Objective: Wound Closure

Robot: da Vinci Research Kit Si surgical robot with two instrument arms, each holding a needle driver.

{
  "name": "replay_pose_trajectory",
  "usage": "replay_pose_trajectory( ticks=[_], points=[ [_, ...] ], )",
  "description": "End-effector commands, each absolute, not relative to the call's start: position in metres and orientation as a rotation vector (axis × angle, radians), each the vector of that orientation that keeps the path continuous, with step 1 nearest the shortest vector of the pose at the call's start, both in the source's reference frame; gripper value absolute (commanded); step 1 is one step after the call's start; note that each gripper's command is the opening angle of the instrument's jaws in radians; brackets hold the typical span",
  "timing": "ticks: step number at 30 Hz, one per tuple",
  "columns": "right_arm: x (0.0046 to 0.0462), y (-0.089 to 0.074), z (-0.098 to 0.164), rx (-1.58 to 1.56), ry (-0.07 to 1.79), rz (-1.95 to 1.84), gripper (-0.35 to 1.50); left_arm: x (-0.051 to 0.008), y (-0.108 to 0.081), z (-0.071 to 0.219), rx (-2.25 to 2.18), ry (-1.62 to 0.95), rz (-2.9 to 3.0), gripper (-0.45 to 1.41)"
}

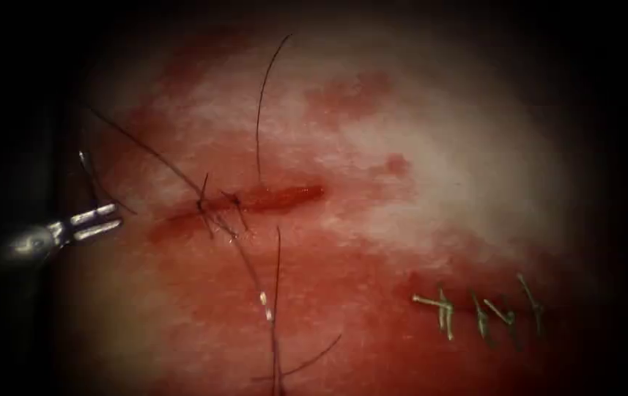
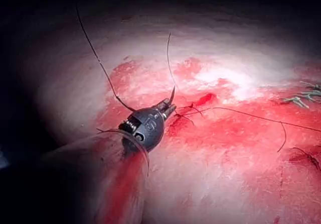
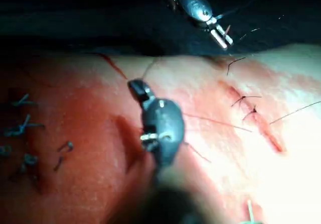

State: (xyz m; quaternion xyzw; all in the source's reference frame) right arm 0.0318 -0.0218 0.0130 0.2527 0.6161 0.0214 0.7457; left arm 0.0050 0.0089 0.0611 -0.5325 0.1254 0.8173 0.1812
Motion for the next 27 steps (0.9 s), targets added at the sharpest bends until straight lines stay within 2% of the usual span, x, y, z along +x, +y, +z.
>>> replay_pose_trajectory(
  ticks=[1, 2, 3, 4, 5, 7, 13, 18, 20, 27],
  points=[
    [0.0328, -0.022, 0.013, 0.555, 1.352, 0.047, -0.35, 0.0046, 0.009, 0.062, -1.505, 0.354, 2.306, -0.45],
    [0.0329, -0.021, 0.014, 0.533, 1.341, 0.066, -0.28, 0.0046, 0.009, 0.062, -1.505, 0.354, 2.306, -0.45],
    [0.033, -0.021, 0.014, 0.509, 1.328, 0.086, 0.17, 0.0046, 0.009, 0.062, -1.505, 0.354, 2.306, -0.45],
    [0.033, -0.021, 0.014, 0.481, 1.324, 0.114, 0.51, 0.0046, 0.009, 0.062, -1.505, 0.354, 2.306, -0.45],
    [0.0328, -0.02, 0.015, 0.427, 1.317, 0.171, 1.06, 0.0047, 0.009, 0.062, -1.505, 0.354, 2.306, -0.45],
    [0.0324, -0.018, 0.016, 0.373, 1.293, 0.214, 1.23, 0.0047, 0.009, 0.062, -1.505, 0.354, 2.307, -0.45],
    [0.0303, -0.015, 0.019, 0.291, 1.268, 0.271, 1.35, 0.0053, 0.009, 0.062, -1.497, 0.352, 2.305, -0.45],
    [0.0275, -0.012, 0.021, 0.224, 1.261, 0.294, 1.26, 0.0059, 0.009, 0.062, -1.49, 0.353, 2.3, -0.45],
    [0.0274, -0.01, 0.024, 0.192, 1.25, 0.337, 1.21, 0.0058, 0.009, 0.062, -1.489, 0.354, 2.3, -0.45],
    [0.029, -0.007, 0.03, 0.103, 1.24, 0.36, 1.23, 0.0057, 0.01, 0.063, -1.489, 0.352, 2.295, -0.45]
  ],
)
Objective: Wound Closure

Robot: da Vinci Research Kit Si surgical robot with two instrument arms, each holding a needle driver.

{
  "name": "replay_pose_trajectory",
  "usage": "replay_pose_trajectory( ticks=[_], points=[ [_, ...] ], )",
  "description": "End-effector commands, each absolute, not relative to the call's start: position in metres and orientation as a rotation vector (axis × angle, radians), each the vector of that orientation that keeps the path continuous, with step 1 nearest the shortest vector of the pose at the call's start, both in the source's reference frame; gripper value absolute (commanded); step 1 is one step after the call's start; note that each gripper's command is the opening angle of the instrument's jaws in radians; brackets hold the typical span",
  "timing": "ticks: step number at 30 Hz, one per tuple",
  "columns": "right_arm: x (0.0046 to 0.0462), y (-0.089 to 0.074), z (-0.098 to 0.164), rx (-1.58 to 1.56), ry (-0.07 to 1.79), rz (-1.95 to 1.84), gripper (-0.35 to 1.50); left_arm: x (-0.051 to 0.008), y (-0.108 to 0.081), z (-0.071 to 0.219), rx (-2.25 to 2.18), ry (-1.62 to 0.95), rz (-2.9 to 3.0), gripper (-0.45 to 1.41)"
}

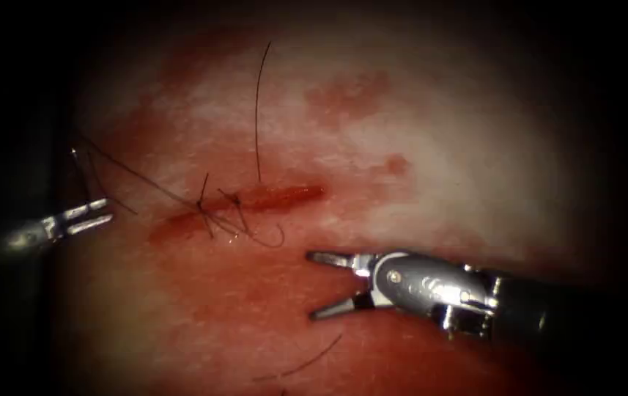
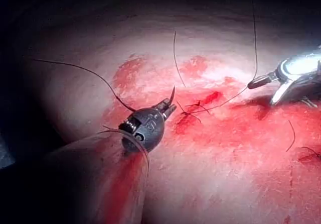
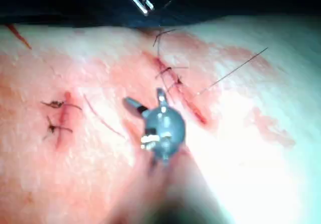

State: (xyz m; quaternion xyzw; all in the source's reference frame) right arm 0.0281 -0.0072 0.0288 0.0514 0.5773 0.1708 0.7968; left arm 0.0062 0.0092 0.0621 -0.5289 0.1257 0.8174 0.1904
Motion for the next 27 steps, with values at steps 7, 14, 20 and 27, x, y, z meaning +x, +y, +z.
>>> replay_pose_trajectory(
  ticks=[7, 14, 20, 27],
  points=[
    [0.0309, -0.0046, 0.0329, 0.074, 1.237, 0.382, 1.21, 0.0057, 0.0091, 0.0628, -1.488, 0.357, 2.296, -0.45],
    [0.0325, -0.0053, 0.032, 0.115, 1.29, 0.351, 0.61, 0.0057, 0.0094, 0.0629, -1.487, 0.356, 2.296, -0.45],
    [0.0326, -0.0063, 0.0305, 0.173, 1.31, 0.303, -0.35, 0.0056, 0.0097, 0.0635, -1.486, 0.352, 2.291, -0.45],
    [0.0314, -0.0075, 0.0291, 0.199, 1.302, 0.277, -0.35, 0.0057, 0.0096, 0.0635, -1.486, 0.353, 2.291, -0.45]
  ],
)
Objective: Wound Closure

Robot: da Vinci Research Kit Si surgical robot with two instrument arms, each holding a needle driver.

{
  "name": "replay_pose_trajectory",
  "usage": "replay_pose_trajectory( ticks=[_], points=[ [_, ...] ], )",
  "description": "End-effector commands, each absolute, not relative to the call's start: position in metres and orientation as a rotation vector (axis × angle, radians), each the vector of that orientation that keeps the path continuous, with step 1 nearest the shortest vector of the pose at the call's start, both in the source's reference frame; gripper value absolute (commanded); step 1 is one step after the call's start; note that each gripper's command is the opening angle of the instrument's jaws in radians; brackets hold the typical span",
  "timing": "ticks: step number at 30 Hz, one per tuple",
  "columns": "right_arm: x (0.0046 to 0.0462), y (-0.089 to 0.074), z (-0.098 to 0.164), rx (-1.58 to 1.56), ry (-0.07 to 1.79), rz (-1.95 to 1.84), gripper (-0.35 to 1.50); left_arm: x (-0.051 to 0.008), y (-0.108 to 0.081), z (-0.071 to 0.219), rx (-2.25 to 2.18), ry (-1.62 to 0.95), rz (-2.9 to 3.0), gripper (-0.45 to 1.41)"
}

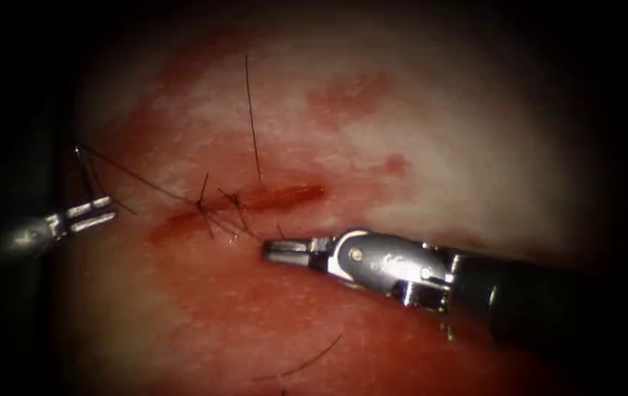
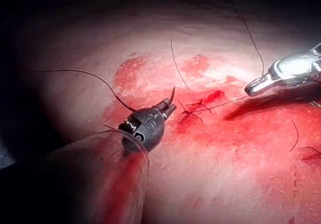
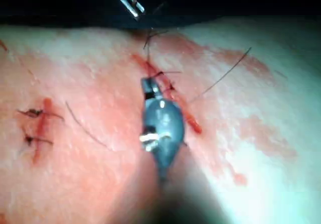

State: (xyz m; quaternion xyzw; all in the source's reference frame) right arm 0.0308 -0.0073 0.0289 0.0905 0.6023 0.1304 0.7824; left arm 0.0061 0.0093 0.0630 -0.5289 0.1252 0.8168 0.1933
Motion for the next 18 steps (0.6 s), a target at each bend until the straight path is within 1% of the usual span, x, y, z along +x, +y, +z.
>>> replay_pose_trajectory(
  ticks=[1, 13, 15, 16, 17, 18],
  points=[
    [0.0313, -0.0077, 0.0287, 0.201, 1.304, 0.274, -0.35, 0.0057, 0.0096, 0.0635, -1.486, 0.353, 2.292, -0.45],
    [0.0317, -0.0094, 0.0265, 0.232, 1.288, 0.241, -0.35, 0.0056, 0.0095, 0.0636, -1.486, 0.355, 2.292, -0.45],
    [0.0315, -0.0091, 0.0266, 0.219, 1.289, 0.255, 0.49, 0.0057, 0.0095, 0.0636, -1.486, 0.355, 2.292, -0.45],
    [0.0313, -0.0089, 0.0267, 0.204, 1.293, 0.268, 0.83, 0.0057, 0.0095, 0.0636, -1.486, 0.355, 2.292, -0.45],
    [0.0311, -0.0087, 0.0268, 0.191, 1.295, 0.28, 1.04, 0.0057, 0.0095, 0.0636, -1.486, 0.355, 2.292, -0.45],
    [0.0308, -0.0082, 0.027, 0.187, 1.303, 0.288, 1.15, 0.0057, 0.0095, 0.0636, -1.486, 0.355, 2.292, -0.45]
  ],
)
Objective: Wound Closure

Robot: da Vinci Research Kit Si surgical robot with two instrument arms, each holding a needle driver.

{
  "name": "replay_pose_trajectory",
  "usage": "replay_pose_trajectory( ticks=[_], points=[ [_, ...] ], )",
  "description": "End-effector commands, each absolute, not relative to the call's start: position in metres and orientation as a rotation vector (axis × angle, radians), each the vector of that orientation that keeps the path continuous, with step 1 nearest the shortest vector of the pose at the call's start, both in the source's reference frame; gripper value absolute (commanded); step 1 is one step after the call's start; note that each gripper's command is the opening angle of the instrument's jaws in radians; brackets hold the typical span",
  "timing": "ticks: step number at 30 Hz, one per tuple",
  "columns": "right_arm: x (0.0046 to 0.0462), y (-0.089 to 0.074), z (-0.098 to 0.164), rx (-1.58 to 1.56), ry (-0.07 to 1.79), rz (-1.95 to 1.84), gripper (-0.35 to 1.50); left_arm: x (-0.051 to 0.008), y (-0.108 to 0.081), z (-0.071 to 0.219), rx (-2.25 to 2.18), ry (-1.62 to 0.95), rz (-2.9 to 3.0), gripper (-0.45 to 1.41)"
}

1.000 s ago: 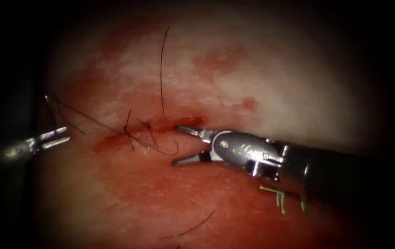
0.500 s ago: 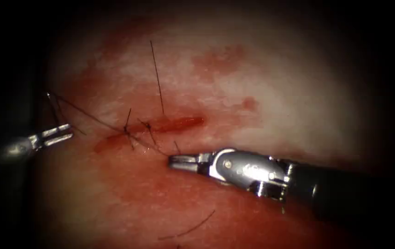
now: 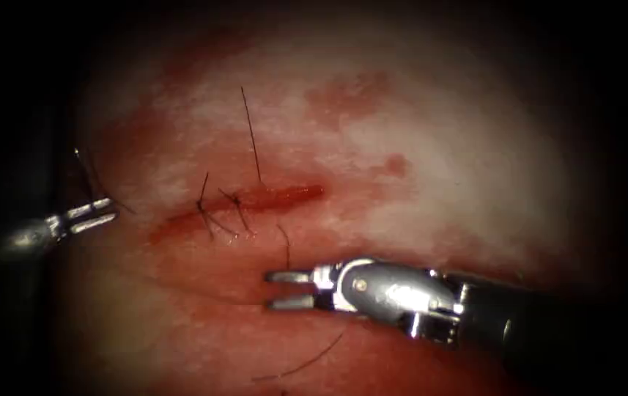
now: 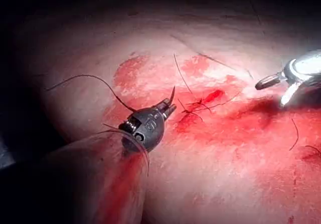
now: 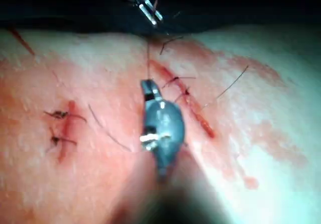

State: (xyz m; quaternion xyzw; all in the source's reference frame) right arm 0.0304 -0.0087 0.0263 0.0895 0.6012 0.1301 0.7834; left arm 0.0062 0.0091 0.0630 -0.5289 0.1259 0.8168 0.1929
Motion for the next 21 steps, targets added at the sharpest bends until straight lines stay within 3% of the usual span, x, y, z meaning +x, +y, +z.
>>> replay_pose_trajectory(
  ticks=[1, 11, 14, 16, 17, 19, 21],
  points=[
    [0.0304, -0.008, 0.027, 0.188, 1.308, 0.298, 1.2, 0.0058, 0.009, 0.064, -1.486, 0.355, 2.292, -0.45],
    [0.0237, 0.0, 0.028, 0.271, 1.298, 0.369, 1.16, 0.006, 0.009, 0.064, -1.487, 0.356, 2.293, -0.45],
    [0.024, 0.003, 0.029, 0.299, 1.323, 0.492, 0.99, 0.0059, 0.009, 0.064, -1.486, 0.352, 2.288, -0.45],
    [0.0249, 0.004, 0.031, 0.4, 1.335, 0.66, 0.61, 0.0058, 0.009, 0.064, -1.485, 0.353, 2.288, -0.45],
    [0.0262, 0.004, 0.032, 0.481, 1.314, 0.772, 0.54, 0.0056, 0.009, 0.064, -1.484, 0.355, 2.288, -0.45],
    [0.0275, 0.005, 0.034, 0.529, 1.29, 0.847, 0.56, 0.0056, 0.009, 0.064, -1.483, 0.356, 2.288, -0.45],
    [0.029, 0.005, 0.035, 0.596, 1.266, 0.958, 0.69, 0.0056, 0.009, 0.064, -1.483, 0.352, 2.283, -0.45]
  ],
)
